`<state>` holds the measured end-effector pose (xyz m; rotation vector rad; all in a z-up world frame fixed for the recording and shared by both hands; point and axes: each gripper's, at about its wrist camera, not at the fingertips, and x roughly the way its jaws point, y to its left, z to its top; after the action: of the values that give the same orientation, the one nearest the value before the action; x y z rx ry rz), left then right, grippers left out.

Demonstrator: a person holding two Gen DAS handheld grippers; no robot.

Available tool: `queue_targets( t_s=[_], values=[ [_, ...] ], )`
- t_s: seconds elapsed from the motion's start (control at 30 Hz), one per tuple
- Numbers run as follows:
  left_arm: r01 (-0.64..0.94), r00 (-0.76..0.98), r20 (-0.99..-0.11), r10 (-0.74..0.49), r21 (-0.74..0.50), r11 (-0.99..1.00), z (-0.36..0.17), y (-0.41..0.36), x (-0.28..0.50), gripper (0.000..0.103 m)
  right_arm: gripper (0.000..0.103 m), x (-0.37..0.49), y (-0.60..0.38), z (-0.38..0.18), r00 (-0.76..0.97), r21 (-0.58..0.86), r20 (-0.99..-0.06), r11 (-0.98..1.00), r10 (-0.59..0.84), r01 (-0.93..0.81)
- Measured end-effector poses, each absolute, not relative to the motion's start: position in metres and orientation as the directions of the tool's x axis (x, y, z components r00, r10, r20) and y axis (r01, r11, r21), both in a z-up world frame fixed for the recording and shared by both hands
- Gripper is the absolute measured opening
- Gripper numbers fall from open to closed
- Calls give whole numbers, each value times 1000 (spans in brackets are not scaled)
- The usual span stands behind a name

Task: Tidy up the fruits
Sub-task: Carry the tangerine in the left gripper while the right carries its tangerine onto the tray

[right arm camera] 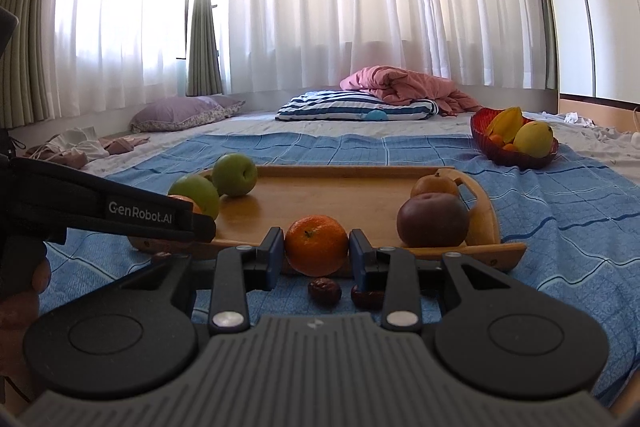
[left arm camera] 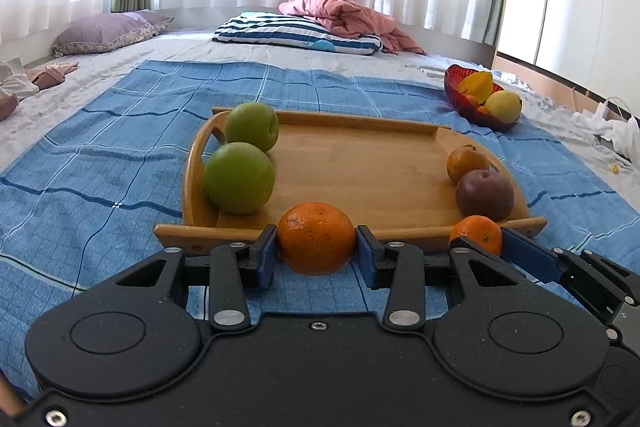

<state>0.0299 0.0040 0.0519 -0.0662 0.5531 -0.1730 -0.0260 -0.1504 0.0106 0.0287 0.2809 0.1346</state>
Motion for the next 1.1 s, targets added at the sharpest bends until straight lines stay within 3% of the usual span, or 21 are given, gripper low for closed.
queue_targets(
  t_s=[1.1],
  values=[
    [169, 828, -520, -212, -128, 977, 54, -8, 59, 39, 40, 0, -168, 22, 956, 83, -276, 993, 104, -84]
  ],
)
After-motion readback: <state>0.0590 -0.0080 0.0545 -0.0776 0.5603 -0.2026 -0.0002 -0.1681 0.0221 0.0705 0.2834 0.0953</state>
